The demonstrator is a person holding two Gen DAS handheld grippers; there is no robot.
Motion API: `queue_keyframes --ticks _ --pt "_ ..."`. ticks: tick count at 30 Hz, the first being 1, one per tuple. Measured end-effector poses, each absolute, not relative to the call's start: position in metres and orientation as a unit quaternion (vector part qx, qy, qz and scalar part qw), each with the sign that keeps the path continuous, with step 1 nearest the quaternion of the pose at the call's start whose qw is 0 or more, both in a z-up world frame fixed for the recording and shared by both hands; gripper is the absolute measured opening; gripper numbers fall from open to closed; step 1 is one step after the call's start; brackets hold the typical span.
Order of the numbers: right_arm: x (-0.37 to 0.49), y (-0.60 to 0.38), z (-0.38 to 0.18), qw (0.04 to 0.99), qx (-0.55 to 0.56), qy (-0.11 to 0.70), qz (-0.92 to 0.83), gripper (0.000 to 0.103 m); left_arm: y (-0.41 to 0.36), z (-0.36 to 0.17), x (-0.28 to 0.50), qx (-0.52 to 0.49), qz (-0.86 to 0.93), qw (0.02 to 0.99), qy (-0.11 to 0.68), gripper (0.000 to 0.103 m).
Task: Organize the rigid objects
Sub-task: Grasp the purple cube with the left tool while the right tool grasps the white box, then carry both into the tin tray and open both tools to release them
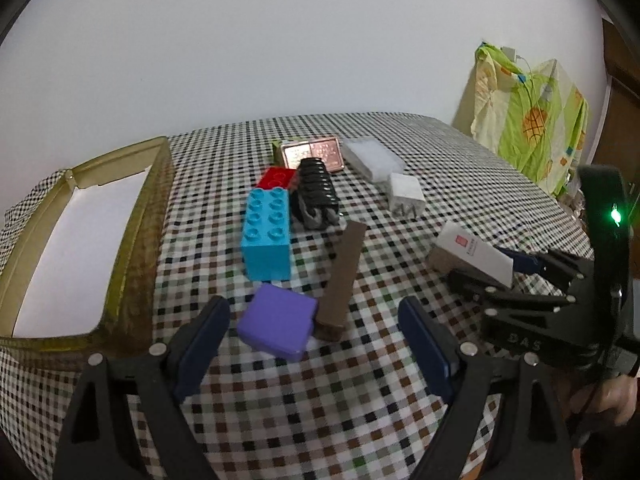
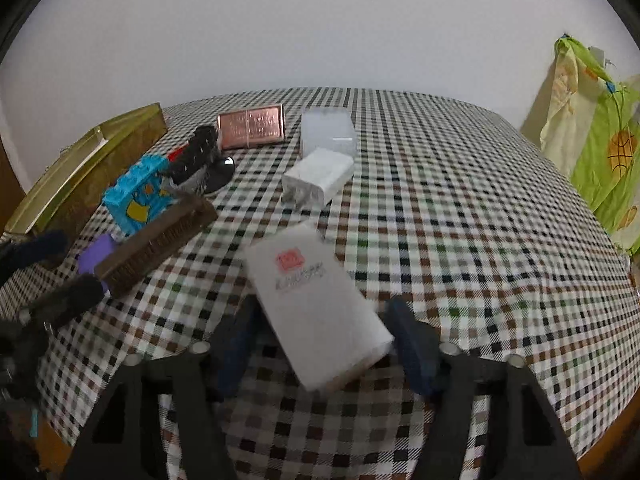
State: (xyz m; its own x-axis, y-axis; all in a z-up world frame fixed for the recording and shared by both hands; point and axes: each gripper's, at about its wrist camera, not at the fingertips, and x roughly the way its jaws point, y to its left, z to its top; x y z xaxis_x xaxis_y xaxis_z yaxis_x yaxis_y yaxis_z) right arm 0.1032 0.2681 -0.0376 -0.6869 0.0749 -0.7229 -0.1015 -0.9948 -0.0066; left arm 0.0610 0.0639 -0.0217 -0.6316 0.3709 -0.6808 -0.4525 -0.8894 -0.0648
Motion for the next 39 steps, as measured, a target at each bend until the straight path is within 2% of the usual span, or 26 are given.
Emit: queue_keyframes --ticks 2,8,11,14,17,22,25,26,27,32,39 --pt "0.109 0.269 -0.038 0.048 -0.386 0.019 0.921 0.045 0.058 -0.023 0.055 -0.374 0.897 0.231 0.045 0.087" --pt "0.123 0.281 -0.033 0.031 -0.369 0.07 0.926 0.045 0.053 -0.033 0.051 -0.396 0.889 0.224 0.057 0.087" --pt "0.13 0.285 -0.03 0.027 -0.365 0.078 0.927 0.045 0.059 -0.037 0.05 -0.394 0.888 0.216 0.103 0.071" --pt "0.134 0.287 -0.029 0.031 -0.364 0.076 0.928 0.045 0.055 -0.041 0.042 -0.407 0.881 0.215 0.105 0.069" --pt "0.135 0.289 -0.029 0.033 -0.362 0.081 0.928 0.046 0.052 -0.044 0.034 -0.42 0.876 0.222 0.09 0.061" --pt "0.131 0.287 -0.03 0.038 -0.361 0.085 0.928 0.046 0.062 -0.045 0.029 -0.409 0.877 0.234 0.097 0.06" --pt "0.13 0.286 -0.029 0.042 -0.361 0.085 0.928 0.046 0.06 -0.044 0.031 -0.405 0.876 0.244 0.094 0.05" --pt "0.132 0.287 -0.028 0.045 -0.36 0.085 0.928 0.046 0.057 -0.043 0.032 -0.405 0.875 0.249 0.091 0.042" --pt "0.133 0.287 -0.026 0.047 -0.358 0.084 0.929 0.046 0.055 -0.042 0.033 -0.406 0.872 0.26 0.083 0.041" --pt "0.133 0.286 -0.021 0.056 -0.354 0.082 0.93 0.046 0.039 -0.042 0.031 -0.409 0.857 0.314 0.009 0.04" --pt "0.133 0.276 -0.018 0.063 -0.355 0.083 0.929 0.046 0.059 -0.041 0.03 -0.401 0.868 0.289 0.053 0.04"
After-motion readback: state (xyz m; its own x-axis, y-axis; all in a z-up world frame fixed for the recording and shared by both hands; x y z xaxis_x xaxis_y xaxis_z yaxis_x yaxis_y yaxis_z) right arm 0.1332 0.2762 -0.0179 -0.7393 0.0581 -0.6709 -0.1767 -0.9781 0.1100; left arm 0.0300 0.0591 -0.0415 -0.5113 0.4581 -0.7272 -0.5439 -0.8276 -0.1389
